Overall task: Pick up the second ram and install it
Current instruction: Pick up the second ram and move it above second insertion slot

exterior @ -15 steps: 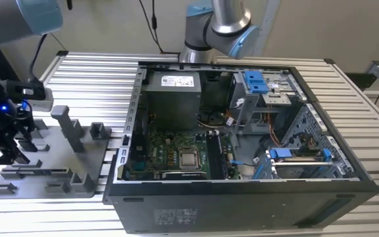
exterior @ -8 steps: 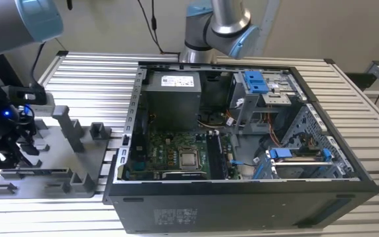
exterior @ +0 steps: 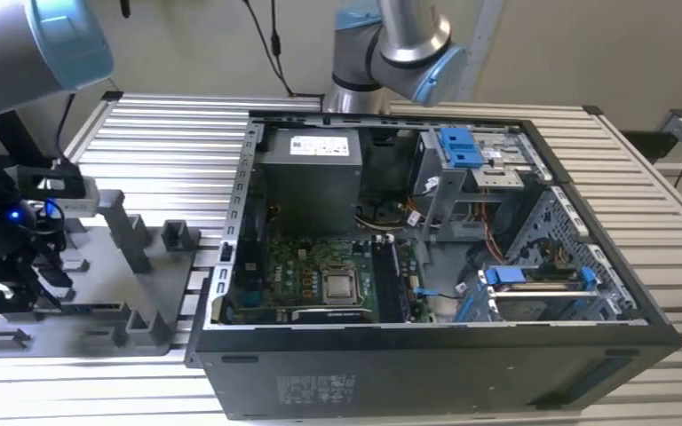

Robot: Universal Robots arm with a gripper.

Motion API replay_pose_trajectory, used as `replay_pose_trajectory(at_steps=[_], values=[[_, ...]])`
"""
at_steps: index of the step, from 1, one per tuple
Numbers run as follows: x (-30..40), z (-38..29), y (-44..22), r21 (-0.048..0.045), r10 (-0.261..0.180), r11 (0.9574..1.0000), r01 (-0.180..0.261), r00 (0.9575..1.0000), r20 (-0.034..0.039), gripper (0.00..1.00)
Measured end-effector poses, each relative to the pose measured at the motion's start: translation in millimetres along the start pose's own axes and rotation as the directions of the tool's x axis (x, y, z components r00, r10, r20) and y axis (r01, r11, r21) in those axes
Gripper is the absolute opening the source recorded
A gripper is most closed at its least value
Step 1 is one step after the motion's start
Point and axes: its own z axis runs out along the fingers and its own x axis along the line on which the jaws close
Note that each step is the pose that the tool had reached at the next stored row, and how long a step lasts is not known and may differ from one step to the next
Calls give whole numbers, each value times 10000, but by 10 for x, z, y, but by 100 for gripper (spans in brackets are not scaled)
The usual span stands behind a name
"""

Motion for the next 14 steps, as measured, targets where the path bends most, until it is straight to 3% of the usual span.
replay_pose_trajectory(at_steps=[14], values=[[21,204,16,4,-557,9984,557,9984,-2,36]])
